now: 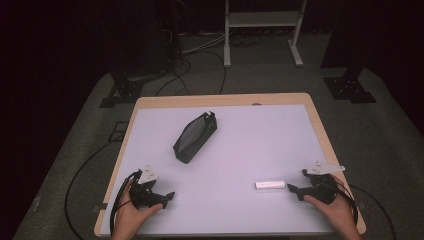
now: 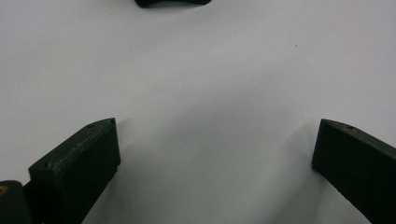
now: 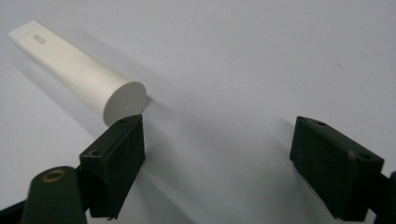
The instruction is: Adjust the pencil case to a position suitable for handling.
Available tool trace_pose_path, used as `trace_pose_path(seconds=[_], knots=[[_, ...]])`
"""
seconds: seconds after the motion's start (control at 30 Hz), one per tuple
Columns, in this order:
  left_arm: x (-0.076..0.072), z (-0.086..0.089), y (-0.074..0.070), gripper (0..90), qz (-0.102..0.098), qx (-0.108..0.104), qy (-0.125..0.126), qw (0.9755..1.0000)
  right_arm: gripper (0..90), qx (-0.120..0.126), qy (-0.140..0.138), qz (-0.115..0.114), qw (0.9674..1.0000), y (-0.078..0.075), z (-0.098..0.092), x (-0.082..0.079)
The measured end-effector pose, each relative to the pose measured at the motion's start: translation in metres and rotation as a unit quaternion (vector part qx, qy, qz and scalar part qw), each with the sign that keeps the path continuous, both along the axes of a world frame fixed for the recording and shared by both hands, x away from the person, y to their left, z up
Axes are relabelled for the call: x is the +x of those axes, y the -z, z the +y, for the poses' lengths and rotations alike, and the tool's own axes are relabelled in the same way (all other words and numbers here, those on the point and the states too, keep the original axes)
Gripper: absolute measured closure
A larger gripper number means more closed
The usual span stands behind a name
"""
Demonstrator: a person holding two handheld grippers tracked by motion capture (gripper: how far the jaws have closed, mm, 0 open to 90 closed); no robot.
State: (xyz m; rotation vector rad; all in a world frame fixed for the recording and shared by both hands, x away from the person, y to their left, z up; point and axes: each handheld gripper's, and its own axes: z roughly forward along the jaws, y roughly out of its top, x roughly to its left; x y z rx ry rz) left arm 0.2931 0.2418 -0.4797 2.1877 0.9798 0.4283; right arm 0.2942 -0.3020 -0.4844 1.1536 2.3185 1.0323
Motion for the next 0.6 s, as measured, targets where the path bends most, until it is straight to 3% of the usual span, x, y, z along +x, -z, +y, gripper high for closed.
trace_pose_path(seconds=[0.4, 0.53, 0.6], knots=[[0.0002, 0.0, -0.0007, 0.7, 0.001, -0.002, -0.004, 1.0, 16.9, 0.0, 0.0, 0.0, 1.0, 0.0, 0.0, -0.0001], [-0.0009, 0.0027, -0.0024, 5.9, -0.001, -0.004, -0.006, 1.0, 16.9, 0.0, 0.0, 0.0, 1.0, 0.0, 0.0, -0.0001], [-0.0007, 0.0036, -0.0049, 8.6, 0.001, -0.016, -0.003, 0.9999, 16.9, -0.001, 0.001, -0.001, 1.0, 0.0, 0.0003, -0.0004]])
